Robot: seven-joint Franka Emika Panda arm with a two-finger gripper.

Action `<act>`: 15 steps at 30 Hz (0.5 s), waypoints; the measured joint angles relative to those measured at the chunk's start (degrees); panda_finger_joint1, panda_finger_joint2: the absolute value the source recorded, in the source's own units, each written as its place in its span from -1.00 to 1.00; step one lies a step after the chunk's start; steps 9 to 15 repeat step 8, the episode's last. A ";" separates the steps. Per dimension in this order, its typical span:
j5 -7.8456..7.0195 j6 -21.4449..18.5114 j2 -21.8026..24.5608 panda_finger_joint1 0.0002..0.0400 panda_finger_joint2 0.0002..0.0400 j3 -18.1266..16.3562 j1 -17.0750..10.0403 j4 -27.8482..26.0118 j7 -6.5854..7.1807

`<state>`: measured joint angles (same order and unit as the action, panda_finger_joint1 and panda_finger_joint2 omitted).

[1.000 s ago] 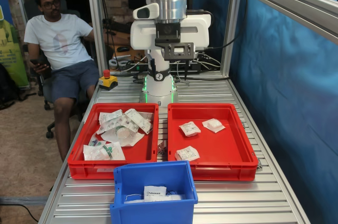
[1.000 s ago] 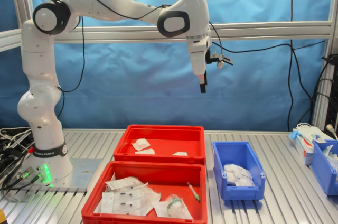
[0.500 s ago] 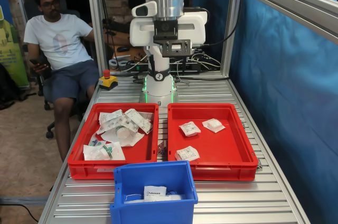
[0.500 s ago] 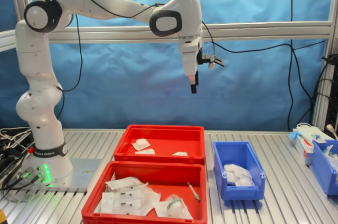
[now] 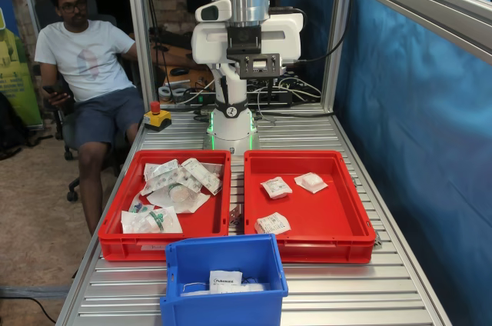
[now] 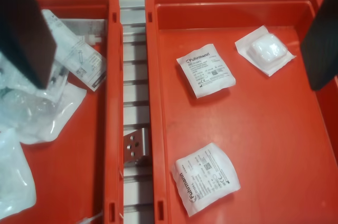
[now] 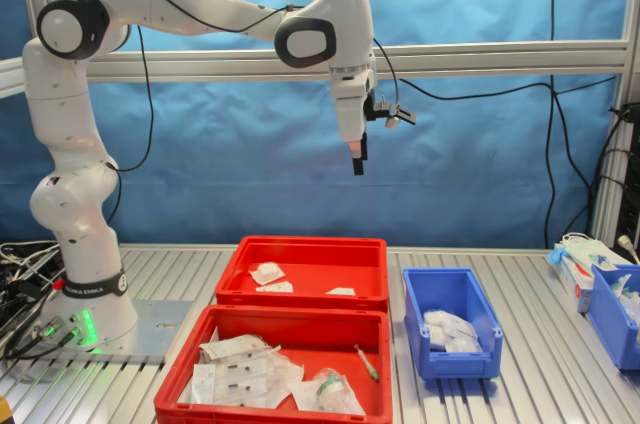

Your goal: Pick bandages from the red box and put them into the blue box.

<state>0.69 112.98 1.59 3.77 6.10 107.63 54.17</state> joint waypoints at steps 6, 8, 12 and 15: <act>0.00 -0.04 0.03 1.00 1.00 -0.04 0.00 0.52 0.00; 0.00 -0.06 0.03 1.00 1.00 -0.05 0.00 0.66 0.00; 0.00 -0.06 0.03 1.00 1.00 -0.05 0.00 0.66 0.00; 0.00 -0.06 0.03 1.00 1.00 -0.05 0.00 0.66 0.00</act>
